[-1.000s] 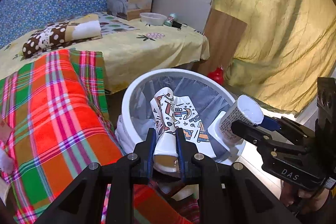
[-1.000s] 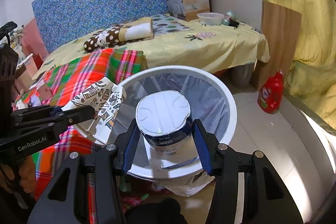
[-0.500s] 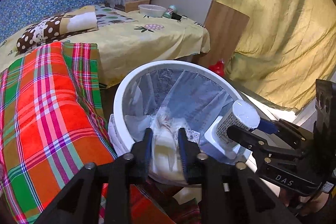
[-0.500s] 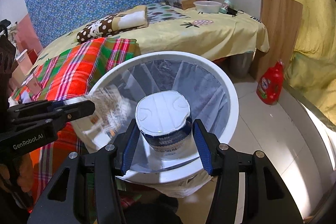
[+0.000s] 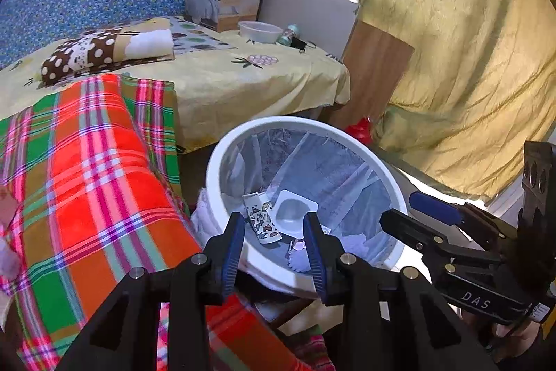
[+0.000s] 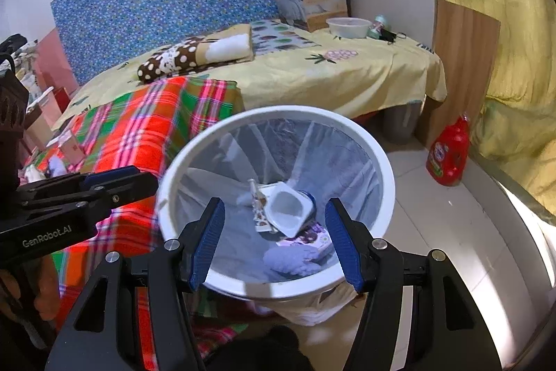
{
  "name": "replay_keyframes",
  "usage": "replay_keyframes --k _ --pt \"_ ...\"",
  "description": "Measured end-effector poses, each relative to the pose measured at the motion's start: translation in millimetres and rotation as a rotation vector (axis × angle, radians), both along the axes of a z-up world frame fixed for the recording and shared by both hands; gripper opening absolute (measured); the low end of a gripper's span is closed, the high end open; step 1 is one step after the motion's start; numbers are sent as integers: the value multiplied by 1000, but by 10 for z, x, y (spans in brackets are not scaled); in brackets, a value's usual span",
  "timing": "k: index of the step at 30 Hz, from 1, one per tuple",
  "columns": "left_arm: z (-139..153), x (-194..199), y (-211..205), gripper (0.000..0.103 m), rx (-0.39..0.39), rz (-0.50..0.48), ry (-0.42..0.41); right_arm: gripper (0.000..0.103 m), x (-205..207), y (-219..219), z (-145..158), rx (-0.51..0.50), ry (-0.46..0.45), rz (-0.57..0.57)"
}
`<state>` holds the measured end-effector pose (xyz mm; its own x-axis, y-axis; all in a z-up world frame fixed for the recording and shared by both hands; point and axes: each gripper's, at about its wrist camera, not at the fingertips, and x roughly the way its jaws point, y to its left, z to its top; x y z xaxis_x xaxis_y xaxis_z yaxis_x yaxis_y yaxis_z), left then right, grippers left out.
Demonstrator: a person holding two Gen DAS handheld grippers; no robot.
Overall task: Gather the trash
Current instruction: 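Move both open tools back over the bed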
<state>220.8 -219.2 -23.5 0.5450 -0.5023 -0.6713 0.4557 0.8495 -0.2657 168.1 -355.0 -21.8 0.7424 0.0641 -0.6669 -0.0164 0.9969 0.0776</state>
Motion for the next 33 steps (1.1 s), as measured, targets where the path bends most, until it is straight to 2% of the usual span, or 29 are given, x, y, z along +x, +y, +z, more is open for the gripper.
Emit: replay_keyframes --k 19,33 --pt "289 -548 731 35 -11 130 -58 62 -230 605 230 -21 -59 125" --pt "371 -988 1266 35 -20 217 -97 62 -442 992 239 -4 -65 209"
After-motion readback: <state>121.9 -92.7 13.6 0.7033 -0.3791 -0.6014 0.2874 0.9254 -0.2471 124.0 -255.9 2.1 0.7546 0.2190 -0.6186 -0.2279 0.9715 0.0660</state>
